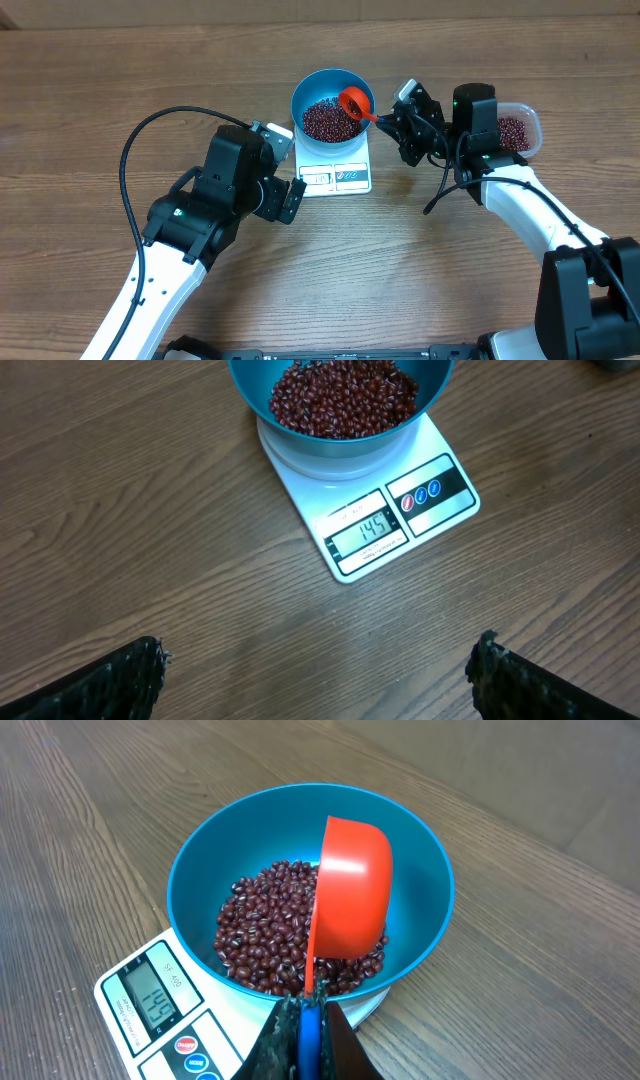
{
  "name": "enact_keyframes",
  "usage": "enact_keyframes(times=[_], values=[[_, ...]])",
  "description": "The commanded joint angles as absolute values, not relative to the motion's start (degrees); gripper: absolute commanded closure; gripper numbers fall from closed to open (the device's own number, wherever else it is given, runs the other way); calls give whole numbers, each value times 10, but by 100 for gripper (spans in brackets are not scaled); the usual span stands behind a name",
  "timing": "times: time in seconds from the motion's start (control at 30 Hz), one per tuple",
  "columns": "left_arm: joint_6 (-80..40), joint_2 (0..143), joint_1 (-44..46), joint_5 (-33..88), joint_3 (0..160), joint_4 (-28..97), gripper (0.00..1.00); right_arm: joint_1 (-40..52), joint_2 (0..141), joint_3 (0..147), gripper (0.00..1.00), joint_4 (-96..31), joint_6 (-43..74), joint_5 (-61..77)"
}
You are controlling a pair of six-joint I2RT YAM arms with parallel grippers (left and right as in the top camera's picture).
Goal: Scoop item into bowl and weigh 150g on scale
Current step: 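Tap the red scoop over the teal bowl to trickle beans, right gripper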
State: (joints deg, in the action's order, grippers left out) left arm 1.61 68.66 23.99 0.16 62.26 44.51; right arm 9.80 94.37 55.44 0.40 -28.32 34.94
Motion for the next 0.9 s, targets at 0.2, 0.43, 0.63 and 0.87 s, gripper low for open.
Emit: enact_keyframes(times=[0.2,0.43,0.63,0.87], values=[[11,690,240,-3,620,443,0,100,944,555,96,7,-286,348],[11,690,240,-3,620,443,0,100,944,555,96,8,-286,348],[11,690,240,-3,620,443,0,100,944,555,96,8,-286,348],[11,690,240,-3,620,443,1,101,944,555,96,2,-286,402]])
